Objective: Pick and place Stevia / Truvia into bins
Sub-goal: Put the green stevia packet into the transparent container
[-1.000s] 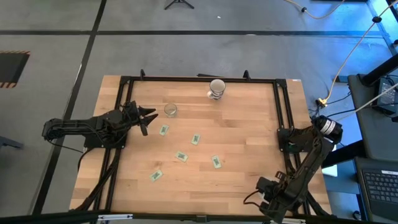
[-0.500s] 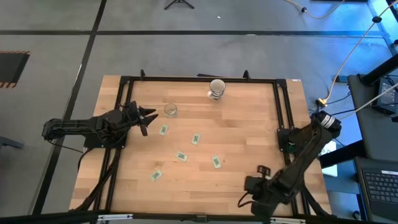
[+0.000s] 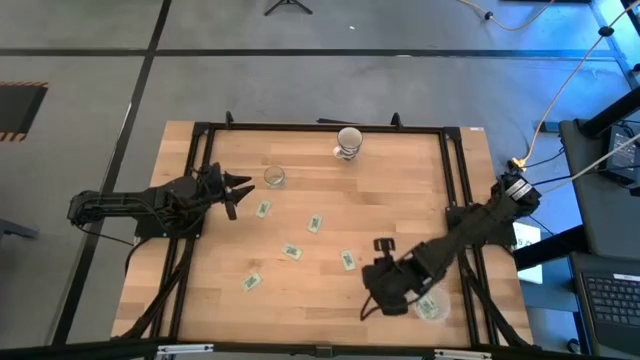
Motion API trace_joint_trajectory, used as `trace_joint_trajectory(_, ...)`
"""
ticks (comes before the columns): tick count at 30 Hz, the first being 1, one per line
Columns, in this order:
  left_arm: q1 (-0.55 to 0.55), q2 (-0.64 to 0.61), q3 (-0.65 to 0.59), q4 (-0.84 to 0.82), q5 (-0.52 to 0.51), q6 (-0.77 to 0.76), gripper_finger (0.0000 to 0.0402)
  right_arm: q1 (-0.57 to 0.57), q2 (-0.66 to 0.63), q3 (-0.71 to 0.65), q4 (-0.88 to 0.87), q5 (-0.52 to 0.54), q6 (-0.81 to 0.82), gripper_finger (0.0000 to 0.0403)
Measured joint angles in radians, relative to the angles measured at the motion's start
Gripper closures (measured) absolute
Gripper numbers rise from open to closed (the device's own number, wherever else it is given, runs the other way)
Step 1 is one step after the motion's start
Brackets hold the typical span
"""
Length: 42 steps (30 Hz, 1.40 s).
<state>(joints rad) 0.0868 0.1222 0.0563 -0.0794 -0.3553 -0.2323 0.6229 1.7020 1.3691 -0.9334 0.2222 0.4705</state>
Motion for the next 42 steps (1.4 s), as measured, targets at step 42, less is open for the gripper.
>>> trace_joint_trajectory(42,0.000,0.000,0.001,-0.013,0.002,0.036,0.0258,-0.173,0.313,-0.001,0.223,-0.032,-0.479,0.0312)
